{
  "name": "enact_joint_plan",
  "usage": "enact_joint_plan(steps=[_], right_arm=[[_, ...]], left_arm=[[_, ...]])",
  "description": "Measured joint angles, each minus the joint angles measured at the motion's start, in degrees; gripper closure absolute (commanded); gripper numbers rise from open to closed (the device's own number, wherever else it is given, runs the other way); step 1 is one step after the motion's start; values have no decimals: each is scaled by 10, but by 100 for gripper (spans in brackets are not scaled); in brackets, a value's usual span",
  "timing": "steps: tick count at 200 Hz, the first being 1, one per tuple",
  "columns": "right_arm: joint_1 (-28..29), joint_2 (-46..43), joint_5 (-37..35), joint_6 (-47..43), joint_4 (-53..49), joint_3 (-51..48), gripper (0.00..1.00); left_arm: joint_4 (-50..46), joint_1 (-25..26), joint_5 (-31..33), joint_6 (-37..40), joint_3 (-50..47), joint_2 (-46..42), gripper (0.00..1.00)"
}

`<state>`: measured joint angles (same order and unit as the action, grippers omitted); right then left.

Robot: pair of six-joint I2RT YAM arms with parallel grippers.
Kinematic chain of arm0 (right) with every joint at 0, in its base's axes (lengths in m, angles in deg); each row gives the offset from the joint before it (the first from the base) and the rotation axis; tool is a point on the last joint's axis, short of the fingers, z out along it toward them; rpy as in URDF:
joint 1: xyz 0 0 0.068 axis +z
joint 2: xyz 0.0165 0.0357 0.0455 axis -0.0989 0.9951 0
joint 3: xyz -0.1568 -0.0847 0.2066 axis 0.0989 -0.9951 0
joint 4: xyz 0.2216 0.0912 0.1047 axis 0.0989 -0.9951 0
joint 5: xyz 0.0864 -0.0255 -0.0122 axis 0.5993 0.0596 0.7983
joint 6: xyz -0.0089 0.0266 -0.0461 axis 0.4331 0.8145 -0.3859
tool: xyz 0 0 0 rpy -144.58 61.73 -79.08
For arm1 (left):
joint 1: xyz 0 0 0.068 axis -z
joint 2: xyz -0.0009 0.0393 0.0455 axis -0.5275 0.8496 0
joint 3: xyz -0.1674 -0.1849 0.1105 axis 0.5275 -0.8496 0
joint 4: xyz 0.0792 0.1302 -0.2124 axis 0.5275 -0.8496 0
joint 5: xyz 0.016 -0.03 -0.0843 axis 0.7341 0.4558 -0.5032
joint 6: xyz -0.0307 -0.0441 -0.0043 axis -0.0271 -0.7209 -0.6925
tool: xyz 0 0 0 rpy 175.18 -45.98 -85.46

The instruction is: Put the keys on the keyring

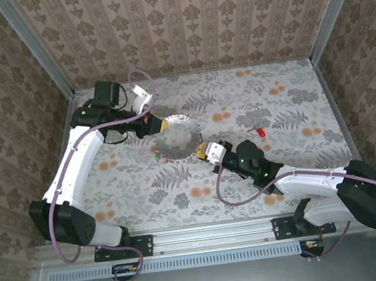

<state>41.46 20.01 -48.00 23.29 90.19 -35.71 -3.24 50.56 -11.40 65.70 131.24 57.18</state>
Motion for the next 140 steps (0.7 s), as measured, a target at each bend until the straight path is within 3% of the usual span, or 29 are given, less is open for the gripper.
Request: enact_joint_plan(steps=[62, 140], right_arm=[[2, 7, -3, 3, 12, -4, 79], [8, -90, -3, 5, -43, -39, 82]], left_arm=[[0, 0, 2, 0, 0, 0, 100], [5, 0, 7, -5, 0, 0, 100]])
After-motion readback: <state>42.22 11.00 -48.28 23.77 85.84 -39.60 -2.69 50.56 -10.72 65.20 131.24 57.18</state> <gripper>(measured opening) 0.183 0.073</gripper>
